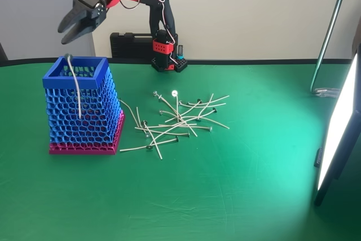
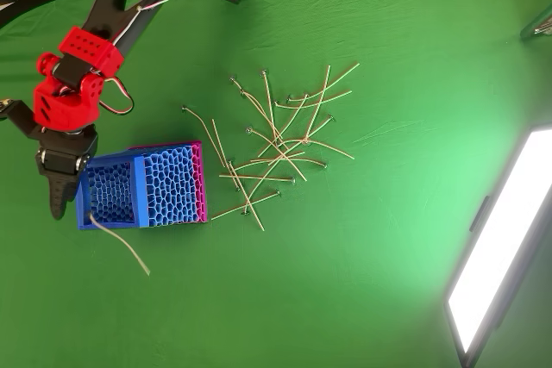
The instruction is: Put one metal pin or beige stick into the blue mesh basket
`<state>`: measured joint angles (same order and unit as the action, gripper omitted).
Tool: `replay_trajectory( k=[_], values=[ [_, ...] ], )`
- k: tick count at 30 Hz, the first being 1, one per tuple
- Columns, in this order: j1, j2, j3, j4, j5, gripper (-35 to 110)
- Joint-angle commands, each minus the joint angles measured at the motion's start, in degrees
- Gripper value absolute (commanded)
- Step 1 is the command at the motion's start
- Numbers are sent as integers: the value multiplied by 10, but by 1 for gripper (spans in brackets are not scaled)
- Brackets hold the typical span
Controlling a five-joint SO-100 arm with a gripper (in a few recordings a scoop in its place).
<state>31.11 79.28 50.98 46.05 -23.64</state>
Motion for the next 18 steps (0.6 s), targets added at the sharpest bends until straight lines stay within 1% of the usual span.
replay_trajectory(
  k=[1, 10, 12, 16, 18],
  values=[
    [6, 3, -28, -20, 5, 28],
    [6, 5, -34, -18, 15, 28],
    [5, 7, -35, -10, 14, 25],
    [5, 22, -30, 4, 21, 1],
    [5, 34, -20, 10, 25, 1]
  ],
)
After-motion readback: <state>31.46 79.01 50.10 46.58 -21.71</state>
